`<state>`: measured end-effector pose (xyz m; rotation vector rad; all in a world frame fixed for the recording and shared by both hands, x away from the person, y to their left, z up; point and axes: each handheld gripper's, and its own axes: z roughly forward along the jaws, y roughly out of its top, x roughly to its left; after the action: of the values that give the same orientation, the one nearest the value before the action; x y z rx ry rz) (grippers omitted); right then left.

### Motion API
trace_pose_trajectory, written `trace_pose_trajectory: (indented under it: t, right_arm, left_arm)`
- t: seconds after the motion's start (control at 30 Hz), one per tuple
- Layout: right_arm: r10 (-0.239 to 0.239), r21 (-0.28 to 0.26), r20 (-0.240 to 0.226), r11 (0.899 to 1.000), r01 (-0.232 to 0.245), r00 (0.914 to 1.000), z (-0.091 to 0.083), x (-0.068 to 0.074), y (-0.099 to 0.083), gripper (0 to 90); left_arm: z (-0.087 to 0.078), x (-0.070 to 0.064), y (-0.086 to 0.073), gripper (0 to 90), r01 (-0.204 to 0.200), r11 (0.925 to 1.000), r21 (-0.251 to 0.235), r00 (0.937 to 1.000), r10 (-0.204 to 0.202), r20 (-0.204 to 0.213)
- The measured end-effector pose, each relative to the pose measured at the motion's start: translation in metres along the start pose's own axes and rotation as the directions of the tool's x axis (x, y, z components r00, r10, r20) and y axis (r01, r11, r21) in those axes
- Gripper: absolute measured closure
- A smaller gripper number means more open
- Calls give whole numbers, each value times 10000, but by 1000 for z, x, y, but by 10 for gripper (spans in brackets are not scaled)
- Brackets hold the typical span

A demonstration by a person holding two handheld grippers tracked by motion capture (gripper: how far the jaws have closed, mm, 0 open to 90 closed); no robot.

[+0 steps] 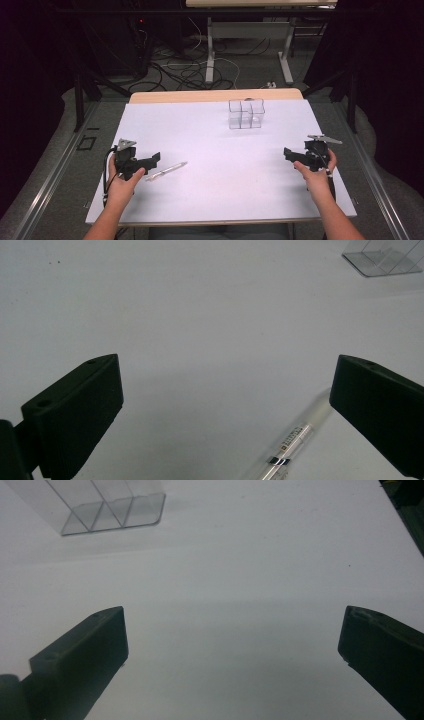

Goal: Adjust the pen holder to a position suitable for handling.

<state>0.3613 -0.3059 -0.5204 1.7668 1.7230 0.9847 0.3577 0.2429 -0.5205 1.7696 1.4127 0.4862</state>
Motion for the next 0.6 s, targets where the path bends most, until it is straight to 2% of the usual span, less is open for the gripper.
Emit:
trace_pose_trajectory:
  t: [0.17, 0.2, 0.33, 0.6]
  right_arm:
    - [-285, 130, -58, 9995, 286, 9996, 2, 1, -1, 0]
    - [-175, 171, -121, 9997, 177, 9998, 2, 3, -1, 0]
    - [-247, 251, -389, 9994, 257, 9989, 6, 6, 2, 0]
    - [-659, 259, -405, 9974, 670, 9970, 12, 20, 19, 6]
  left_arm:
    - [2, 2, -1, 3, 74, 10000, -24, 9999, -74, -95]
    - [2, 2, -1, 2, 77, 10000, -9, 9999, -77, -97]
    - [3, 3, -3, 2, 73, 10000, 65, 10000, -74, 67]
    - [-2, 6, -2, 2, 267, 9995, -188, 9996, -268, -47]
